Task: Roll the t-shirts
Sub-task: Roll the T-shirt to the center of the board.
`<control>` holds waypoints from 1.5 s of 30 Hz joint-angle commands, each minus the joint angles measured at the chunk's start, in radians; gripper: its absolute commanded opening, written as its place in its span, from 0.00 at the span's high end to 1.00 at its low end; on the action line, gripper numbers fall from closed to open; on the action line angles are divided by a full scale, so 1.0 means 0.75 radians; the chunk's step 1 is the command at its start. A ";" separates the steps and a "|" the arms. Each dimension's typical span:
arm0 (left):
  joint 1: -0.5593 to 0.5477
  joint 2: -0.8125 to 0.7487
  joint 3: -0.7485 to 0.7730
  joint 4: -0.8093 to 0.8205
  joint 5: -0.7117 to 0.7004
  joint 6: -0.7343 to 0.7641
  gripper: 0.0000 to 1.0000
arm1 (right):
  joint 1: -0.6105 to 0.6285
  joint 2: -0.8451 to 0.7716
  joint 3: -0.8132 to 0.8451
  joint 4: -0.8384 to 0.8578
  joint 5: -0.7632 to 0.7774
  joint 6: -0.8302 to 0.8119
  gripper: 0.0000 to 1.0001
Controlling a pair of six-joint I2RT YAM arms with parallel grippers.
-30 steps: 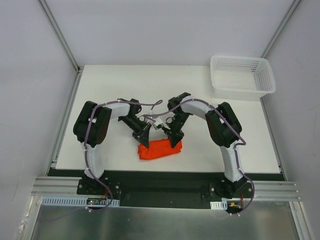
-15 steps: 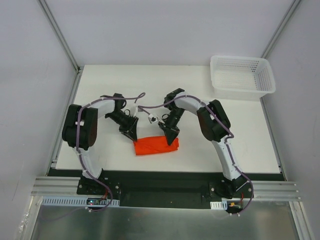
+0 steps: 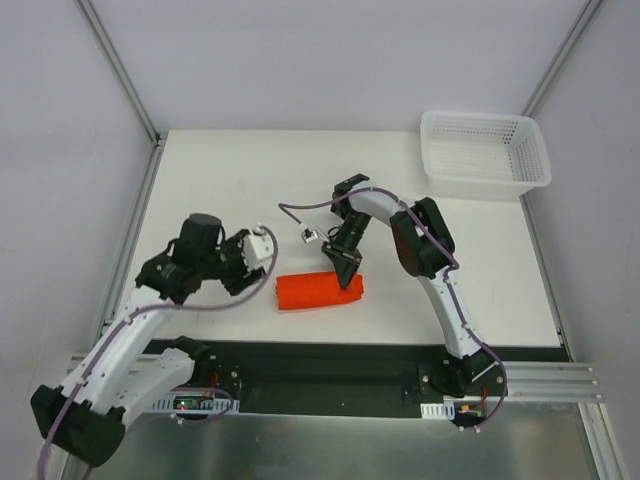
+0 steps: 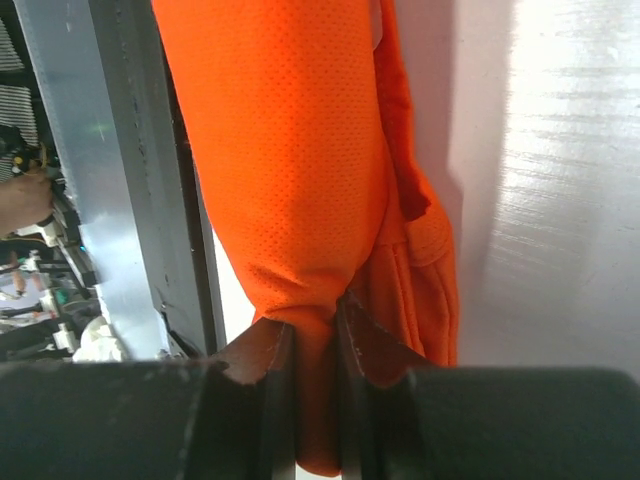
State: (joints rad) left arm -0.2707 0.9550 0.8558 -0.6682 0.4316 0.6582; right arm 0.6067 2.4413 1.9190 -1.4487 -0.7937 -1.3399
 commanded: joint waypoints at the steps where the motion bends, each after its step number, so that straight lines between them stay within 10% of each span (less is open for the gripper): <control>1: -0.344 -0.197 -0.188 0.158 -0.113 0.188 0.41 | 0.007 0.128 0.051 -0.279 0.256 0.040 0.83; 11: -0.801 0.082 -0.344 0.704 -0.291 0.325 0.36 | 0.013 0.163 0.100 -0.279 0.285 0.097 0.82; 34: -0.850 0.551 -0.405 0.840 -0.283 0.378 0.36 | 0.009 0.193 0.139 -0.277 0.301 0.144 0.77; 37: -0.850 0.577 -0.395 0.791 -0.224 0.366 0.36 | -0.001 0.183 0.143 -0.271 0.295 0.152 0.62; 38: -0.848 0.584 -0.380 0.744 -0.201 0.366 0.36 | -0.019 0.171 0.139 -0.263 0.273 0.167 0.47; 39: -0.848 0.590 -0.372 0.729 -0.185 0.358 0.36 | -0.034 0.141 0.137 -0.239 0.257 0.177 0.10; 45: -0.823 0.610 -0.301 0.617 -0.103 0.341 0.36 | -0.246 -0.159 0.139 -0.198 0.156 0.220 0.04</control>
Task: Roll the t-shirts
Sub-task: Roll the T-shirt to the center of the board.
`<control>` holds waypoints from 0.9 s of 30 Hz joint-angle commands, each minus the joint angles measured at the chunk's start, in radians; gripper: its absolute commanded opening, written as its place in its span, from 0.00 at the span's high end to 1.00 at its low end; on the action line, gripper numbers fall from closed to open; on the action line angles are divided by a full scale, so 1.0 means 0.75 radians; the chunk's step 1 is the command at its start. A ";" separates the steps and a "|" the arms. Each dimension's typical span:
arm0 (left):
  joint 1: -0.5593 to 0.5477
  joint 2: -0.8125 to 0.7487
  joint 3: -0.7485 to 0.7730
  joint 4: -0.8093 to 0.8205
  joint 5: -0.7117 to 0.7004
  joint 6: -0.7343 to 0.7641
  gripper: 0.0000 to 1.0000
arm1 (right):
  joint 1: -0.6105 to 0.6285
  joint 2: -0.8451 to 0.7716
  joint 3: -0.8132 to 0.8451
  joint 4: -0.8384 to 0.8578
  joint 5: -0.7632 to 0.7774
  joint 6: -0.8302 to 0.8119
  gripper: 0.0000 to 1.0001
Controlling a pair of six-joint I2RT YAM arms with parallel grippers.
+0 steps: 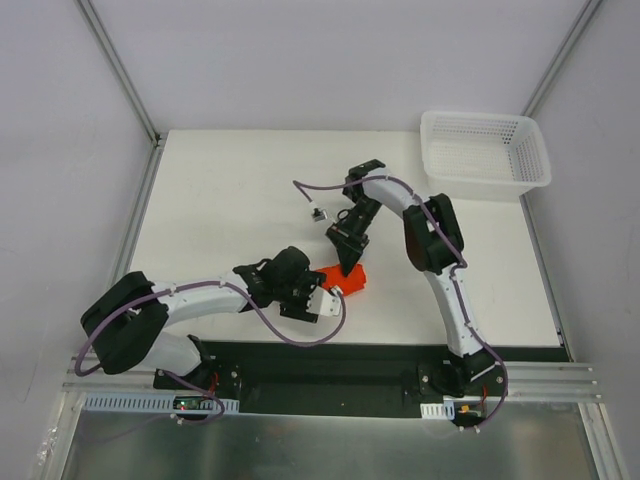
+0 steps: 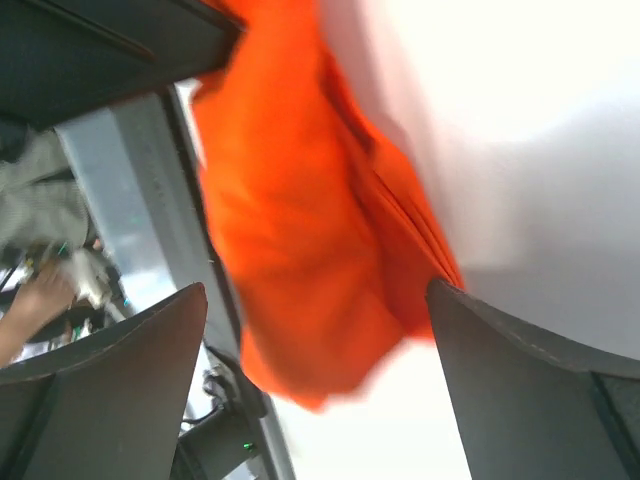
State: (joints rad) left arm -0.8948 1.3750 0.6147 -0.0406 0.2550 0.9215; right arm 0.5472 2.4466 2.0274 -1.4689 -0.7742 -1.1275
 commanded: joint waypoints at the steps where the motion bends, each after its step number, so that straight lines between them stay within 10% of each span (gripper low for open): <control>1: 0.013 0.054 0.049 -0.230 0.143 -0.020 0.36 | -0.236 -0.214 -0.011 -0.167 0.124 -0.067 0.04; 4: 0.060 0.073 0.105 -0.281 0.224 -0.081 0.36 | -0.391 -0.481 -0.066 -0.024 0.116 -0.015 0.04; 12: 0.197 0.238 0.379 -0.437 0.400 -0.226 0.37 | -0.568 -1.621 -1.190 1.620 0.374 0.343 0.04; 17: 0.322 0.361 0.563 -0.539 0.543 -0.296 0.38 | -0.354 -1.559 -1.030 0.905 0.130 0.119 0.04; 27: 0.473 0.619 0.845 -0.729 0.758 -0.517 0.40 | 0.137 -1.857 -1.627 1.406 0.439 -0.278 0.04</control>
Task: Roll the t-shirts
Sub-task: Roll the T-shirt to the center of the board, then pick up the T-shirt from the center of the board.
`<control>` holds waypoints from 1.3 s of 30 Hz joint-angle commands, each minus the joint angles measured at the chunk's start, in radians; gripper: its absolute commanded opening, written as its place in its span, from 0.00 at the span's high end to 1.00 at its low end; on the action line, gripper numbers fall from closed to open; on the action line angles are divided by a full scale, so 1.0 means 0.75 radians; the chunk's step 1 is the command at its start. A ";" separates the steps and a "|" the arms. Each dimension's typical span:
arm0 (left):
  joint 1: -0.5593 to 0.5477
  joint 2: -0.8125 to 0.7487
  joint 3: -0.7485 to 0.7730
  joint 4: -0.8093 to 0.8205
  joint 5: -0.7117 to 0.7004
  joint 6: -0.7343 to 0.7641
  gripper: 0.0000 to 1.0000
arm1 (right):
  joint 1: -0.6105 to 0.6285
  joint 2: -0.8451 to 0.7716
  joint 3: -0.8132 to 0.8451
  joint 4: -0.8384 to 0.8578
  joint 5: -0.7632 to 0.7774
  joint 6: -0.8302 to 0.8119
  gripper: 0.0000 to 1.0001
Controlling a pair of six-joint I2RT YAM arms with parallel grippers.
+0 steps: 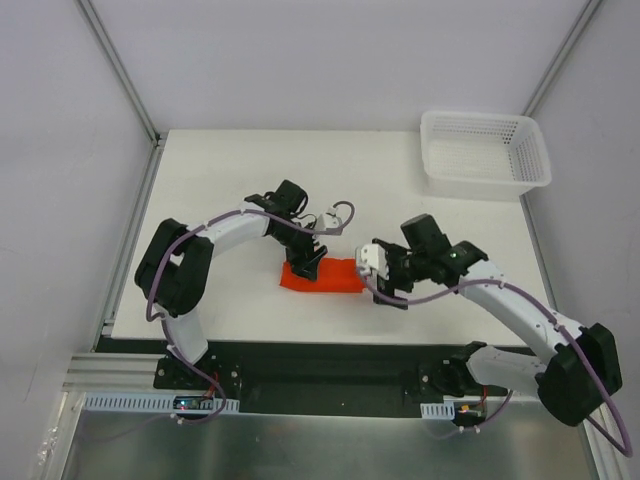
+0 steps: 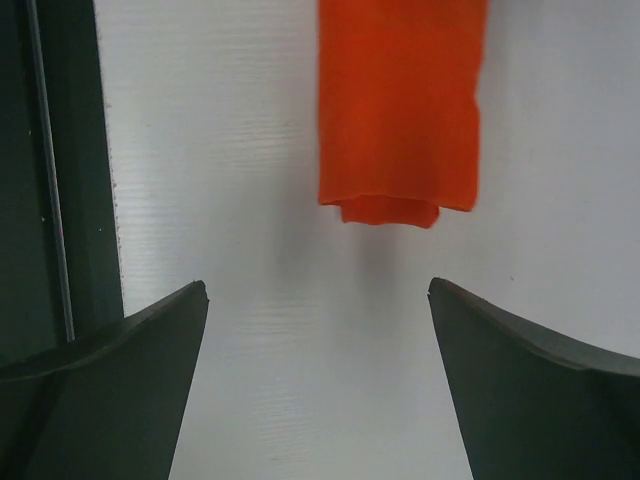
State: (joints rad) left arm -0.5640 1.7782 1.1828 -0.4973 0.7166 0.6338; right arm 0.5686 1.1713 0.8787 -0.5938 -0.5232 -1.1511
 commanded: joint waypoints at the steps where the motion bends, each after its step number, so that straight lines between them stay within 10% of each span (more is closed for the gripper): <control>1: 0.038 0.100 0.114 -0.122 0.121 -0.160 0.41 | 0.162 -0.151 -0.112 0.266 0.117 -0.269 0.04; 39: 0.210 0.646 0.397 -0.272 0.353 -0.575 0.62 | 0.432 0.498 -0.159 0.875 0.323 -0.353 0.02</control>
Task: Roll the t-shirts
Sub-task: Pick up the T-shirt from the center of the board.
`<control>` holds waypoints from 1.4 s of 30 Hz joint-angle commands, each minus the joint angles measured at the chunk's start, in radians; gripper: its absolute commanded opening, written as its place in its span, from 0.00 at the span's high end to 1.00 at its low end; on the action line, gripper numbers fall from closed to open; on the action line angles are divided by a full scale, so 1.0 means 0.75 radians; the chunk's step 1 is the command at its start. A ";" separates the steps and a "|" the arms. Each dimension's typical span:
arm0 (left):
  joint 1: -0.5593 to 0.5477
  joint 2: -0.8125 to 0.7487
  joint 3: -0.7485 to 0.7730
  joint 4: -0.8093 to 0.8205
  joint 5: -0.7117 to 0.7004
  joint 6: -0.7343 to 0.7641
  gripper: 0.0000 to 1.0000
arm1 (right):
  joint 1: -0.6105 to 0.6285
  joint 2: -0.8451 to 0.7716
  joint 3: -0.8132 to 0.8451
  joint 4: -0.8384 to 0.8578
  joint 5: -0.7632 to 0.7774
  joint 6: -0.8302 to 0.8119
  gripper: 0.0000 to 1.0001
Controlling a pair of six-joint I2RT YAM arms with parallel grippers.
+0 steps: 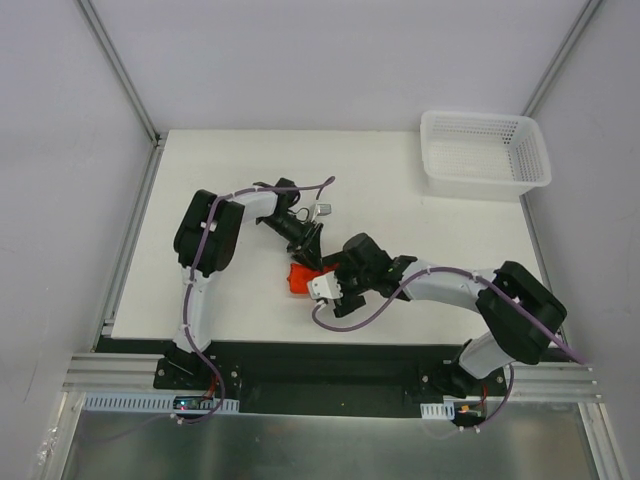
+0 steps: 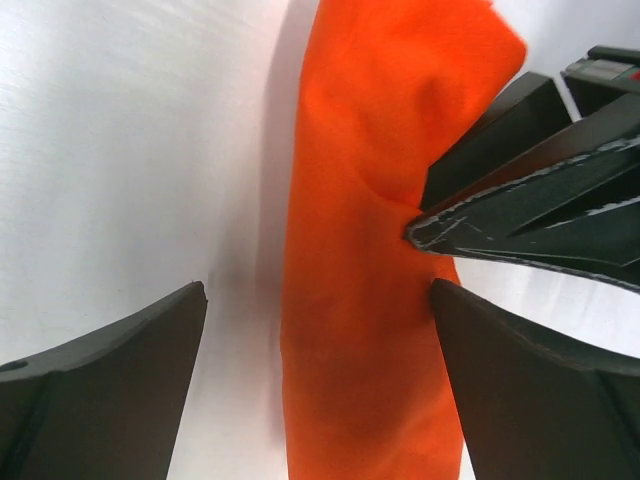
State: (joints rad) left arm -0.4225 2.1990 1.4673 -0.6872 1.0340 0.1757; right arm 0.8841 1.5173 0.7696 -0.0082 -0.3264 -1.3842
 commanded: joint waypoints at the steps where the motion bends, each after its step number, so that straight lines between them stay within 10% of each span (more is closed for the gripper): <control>1: 0.035 0.093 0.023 -0.027 -0.051 0.040 0.62 | 0.010 0.047 -0.012 0.097 0.063 -0.046 0.01; 19: 0.136 0.228 0.128 -0.119 0.078 0.038 0.62 | -0.013 0.264 0.105 -0.017 0.096 -0.114 0.60; 24: 0.195 0.136 0.158 -0.121 0.059 0.050 0.60 | -0.048 0.290 0.197 -0.219 0.041 -0.087 0.99; 42: 0.369 -0.467 0.077 -0.180 -0.297 0.216 0.57 | -0.297 0.206 0.725 -0.864 0.032 0.072 0.99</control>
State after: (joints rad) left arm -0.1379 1.9076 1.5772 -0.7853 0.8268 0.3119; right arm 0.6872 1.7142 1.2648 -0.5453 -0.3149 -1.3563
